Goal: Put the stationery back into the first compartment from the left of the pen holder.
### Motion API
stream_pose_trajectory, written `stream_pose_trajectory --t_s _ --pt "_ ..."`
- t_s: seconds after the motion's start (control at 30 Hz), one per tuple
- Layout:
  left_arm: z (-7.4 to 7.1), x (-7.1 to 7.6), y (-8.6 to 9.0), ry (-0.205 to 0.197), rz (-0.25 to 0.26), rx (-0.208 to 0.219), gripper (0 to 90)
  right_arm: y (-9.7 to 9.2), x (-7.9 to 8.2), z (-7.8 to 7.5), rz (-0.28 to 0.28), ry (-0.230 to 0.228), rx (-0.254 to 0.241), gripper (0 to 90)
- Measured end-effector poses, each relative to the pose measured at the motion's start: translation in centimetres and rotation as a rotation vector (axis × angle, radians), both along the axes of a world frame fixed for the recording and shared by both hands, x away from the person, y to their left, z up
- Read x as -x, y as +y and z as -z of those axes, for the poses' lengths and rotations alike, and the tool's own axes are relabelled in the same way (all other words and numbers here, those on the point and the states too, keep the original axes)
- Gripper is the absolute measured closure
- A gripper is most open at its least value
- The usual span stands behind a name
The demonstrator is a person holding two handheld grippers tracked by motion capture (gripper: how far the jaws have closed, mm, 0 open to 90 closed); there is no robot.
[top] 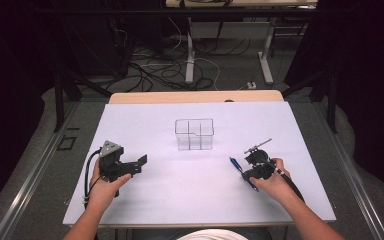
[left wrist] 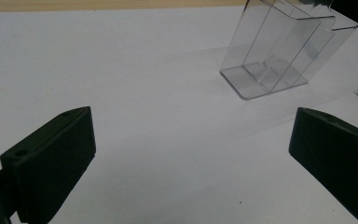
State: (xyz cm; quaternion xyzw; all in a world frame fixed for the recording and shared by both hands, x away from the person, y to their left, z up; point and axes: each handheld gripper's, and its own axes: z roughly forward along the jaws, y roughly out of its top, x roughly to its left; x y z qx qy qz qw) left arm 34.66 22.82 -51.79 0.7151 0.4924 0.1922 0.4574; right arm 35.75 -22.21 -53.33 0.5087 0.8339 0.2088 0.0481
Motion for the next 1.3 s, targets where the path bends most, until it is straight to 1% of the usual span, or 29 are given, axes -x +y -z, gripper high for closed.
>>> stream_pose_trajectory --t_s 0.03,0.17,0.2,0.27,0.3,0.33,0.4,0.47,0.5,0.57,0.63,0.67,0.7,0.73,0.77,0.8,0.83,0.87,0.93,0.97,1.0,1.07,1.1,1.13,1.17,1.2,1.23,1.27,1.3 --pt "0.0 0.0 0.0 -0.001 0.0 -0.002 0.3 0.1 0.0 -0.1 0.005 0.016 -0.012 79.5" --pt "0.0 0.0 0.0 -0.001 0.001 -0.003 0.3 0.0 -0.1 0.1 -0.004 -0.005 -0.048 79.6" --pt "0.0 0.0 0.0 -0.001 0.002 -0.005 0.3 -0.1 -0.1 0.1 0.001 0.003 -0.028 79.7" --pt "0.0 0.0 0.0 -0.001 0.003 -0.008 0.3 0.0 -0.2 -0.1 0.011 0.031 -0.022 79.7" --pt "0.0 0.0 0.0 0.0 0.004 -0.007 0.3 0.1 -0.1 0.0 0.032 0.02 -0.044 79.8" --pt "0.0 0.0 0.0 0.002 0.003 -0.005 0.3 0.1 -0.1 0.0 0.027 0.027 -0.042 79.8" --pt "0.0 0.0 0.1 0.002 0.001 -0.005 0.3 0.0 -0.2 -0.1 0.016 0.027 -0.029 79.8" --pt "0.0 0.0 0.1 0.008 0.003 -0.006 0.3 0.0 -0.2 0.0 0.002 0.021 -0.032 79.9" --pt "0.0 0.0 0.1 0.003 0.001 -0.006 0.3 -0.1 -0.3 0.0 -0.005 0.022 -0.027 79.9" --pt "0.0 0.0 0.2 0.003 -0.001 -0.005 0.3 -0.2 -0.3 -0.1 -0.005 0.037 -0.015 79.9" --pt "0.0 0.0 0.2 0.001 -0.001 -0.004 0.3 -0.2 -0.3 -0.2 -0.014 0.038 -0.017 79.9" --pt "-0.1 0.0 0.2 0.001 -0.002 -0.005 0.3 -0.1 -0.3 -0.1 -0.01 0.029 -0.039 79.9" --pt "-0.1 0.0 0.2 0.001 -0.002 -0.003 0.3 0.0 -0.2 -0.1 0.011 0.03 -0.04 80.0" --pt "-0.1 0.0 0.2 0.003 -0.003 -0.002 0.3 -0.1 -0.2 -0.2 0.012 0.042 -0.023 80.0" --pt "-0.1 0.0 0.2 0.002 -0.005 -0.002 0.3 -0.2 -0.3 -0.3 0.004 0.039 -0.007 80.0" --pt "-0.1 0.0 0.3 -0.002 -0.008 0.002 0.3 -0.3 -0.3 -0.4 -0.008 0.039 0.004 80.0" --pt "-0.1 0.0 0.3 -0.004 -0.01 0.007 0.3 -0.3 -0.3 -0.5 -0.005 0.043 0.001 79.9" --pt "-0.2 0.0 0.4 -0.006 -0.012 0.009 0.2 -0.4 -0.3 -0.6 -0.007 0.038 0.005 80.0" --pt "-0.2 0.0 0.4 -0.014 -0.016 0.017 0.2 -0.3 -0.3 -0.6 -0.012 0.012 -0.049 80.0" --pt "-0.2 0.0 0.5 -0.011 -0.016 0.019 0.2 -0.3 -0.3 -0.5 -0.001 0.0 -0.067 80.0" --pt "-0.2 0.0 0.5 -0.009 -0.016 0.019 0.2 -0.2 -0.3 -0.6 0.003 -0.005 -0.071 80.0" --pt "-0.2 0.0 0.5 -0.014 -0.019 0.017 0.2 -0.2 -0.4 -0.9 -0.006 -0.001 -0.062 80.0" --pt "-0.2 0.0 0.5 -0.014 -0.019 0.016 0.2 -0.4 -0.4 -1.0 -0.031 -0.011 -0.036 79.9" --pt "-0.2 0.0 0.5 -0.013 -0.019 0.015 0.2 -0.2 -0.4 -1.1 -0.024 -0.004 -0.052 80.0" --pt "-0.2 0.0 0.5 -0.013 -0.019 0.013 0.2 -0.1 -0.4 -1.2 -0.023 0.001 -0.052 79.9" --pt "-0.2 0.0 0.5 -0.013 -0.018 0.01 0.2 -0.1 -0.4 -1.4 -0.043 0.007 -0.023 80.0" --pt "-0.2 0.0 0.5 -0.017 -0.015 0.004 0.2 -0.1 -0.5 -1.4 -0.056 0.001 -0.037 79.9" --pt "-0.2 0.0 0.5 -0.015 -0.014 0.004 0.3 0.1 -0.5 -1.4 -0.048 -0.008 -0.042 80.0" --pt "-0.3 0.0 0.4 -0.015 -0.013 0.003 0.4 0.3 -0.5 -1.4 -0.052 -0.025 -0.059 80.0"
